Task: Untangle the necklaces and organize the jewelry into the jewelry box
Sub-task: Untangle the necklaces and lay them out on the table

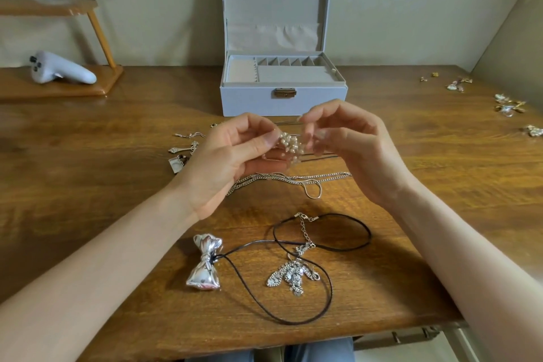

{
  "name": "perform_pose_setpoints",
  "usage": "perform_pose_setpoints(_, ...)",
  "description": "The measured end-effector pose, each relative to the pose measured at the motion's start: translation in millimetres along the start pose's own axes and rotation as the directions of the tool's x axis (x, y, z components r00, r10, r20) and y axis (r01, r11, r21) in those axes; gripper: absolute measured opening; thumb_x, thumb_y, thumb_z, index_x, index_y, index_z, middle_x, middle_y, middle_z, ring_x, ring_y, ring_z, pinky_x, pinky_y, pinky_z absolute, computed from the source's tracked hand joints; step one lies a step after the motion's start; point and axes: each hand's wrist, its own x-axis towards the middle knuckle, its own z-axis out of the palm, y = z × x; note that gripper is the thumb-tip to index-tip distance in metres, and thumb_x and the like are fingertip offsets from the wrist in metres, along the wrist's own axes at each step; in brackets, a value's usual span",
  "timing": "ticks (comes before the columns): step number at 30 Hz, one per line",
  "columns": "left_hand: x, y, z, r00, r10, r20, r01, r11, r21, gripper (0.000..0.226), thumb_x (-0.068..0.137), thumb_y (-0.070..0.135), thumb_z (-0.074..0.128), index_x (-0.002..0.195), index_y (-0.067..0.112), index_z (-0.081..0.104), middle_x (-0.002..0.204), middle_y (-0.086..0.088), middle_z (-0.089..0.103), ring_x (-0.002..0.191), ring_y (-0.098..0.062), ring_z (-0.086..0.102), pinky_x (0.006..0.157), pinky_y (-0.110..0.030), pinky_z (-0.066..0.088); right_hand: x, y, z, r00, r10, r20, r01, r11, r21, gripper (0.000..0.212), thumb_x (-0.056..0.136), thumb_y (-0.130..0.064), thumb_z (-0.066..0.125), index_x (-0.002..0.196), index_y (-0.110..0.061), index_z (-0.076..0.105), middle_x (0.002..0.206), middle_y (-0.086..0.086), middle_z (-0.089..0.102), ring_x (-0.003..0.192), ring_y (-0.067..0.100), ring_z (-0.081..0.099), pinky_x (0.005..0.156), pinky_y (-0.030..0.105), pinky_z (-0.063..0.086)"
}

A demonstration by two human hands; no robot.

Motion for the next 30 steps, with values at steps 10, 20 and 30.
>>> perform_pose_setpoints(10,0,-5,-1,0.992,0.126,0.013,-0.125,0.955,0.271,0.025,0.078,-0.01,0.064,0.094,0.008,0.056,0.092,-0.001,0.062,0.087,-0.01,0.06,0.077,-0.02,0.051,1,6,7,0.996,0.093,-0.004,-0.092,0.982,-0.163,0.018,0.071,0.002,0.073,0.081,-0.009,0.063,0.072,0.006,0.063,0.064,0.013,0.057,0.063,0.019,0.049)
perform_pose_setpoints(20,0,-10,-2,0.996,0.086,0.01,-0.082,0.901,0.426,0.018,0.072,0.018,0.06,0.09,0.016,0.057,0.089,-0.002,0.058,0.083,-0.012,0.054,0.077,-0.026,0.046,1,9,11,0.999,0.035,-0.02,-0.037,0.996,-0.086,0.017,0.072,-0.004,0.074,0.076,-0.008,0.058,0.073,0.012,0.061,0.058,0.016,0.054,0.059,0.023,0.049)
perform_pose_setpoints(30,1,-13,-2,0.991,0.134,-0.002,-0.13,0.963,0.236,0.012,0.073,0.009,0.057,0.083,0.014,0.053,0.076,0.005,0.055,0.071,-0.008,0.053,0.068,-0.021,0.05,0,9,11,0.995,0.095,0.024,-0.089,0.98,-0.177,0.011,0.074,-0.008,0.07,0.077,-0.01,0.06,0.063,-0.003,0.062,0.058,0.008,0.056,0.061,0.017,0.047)
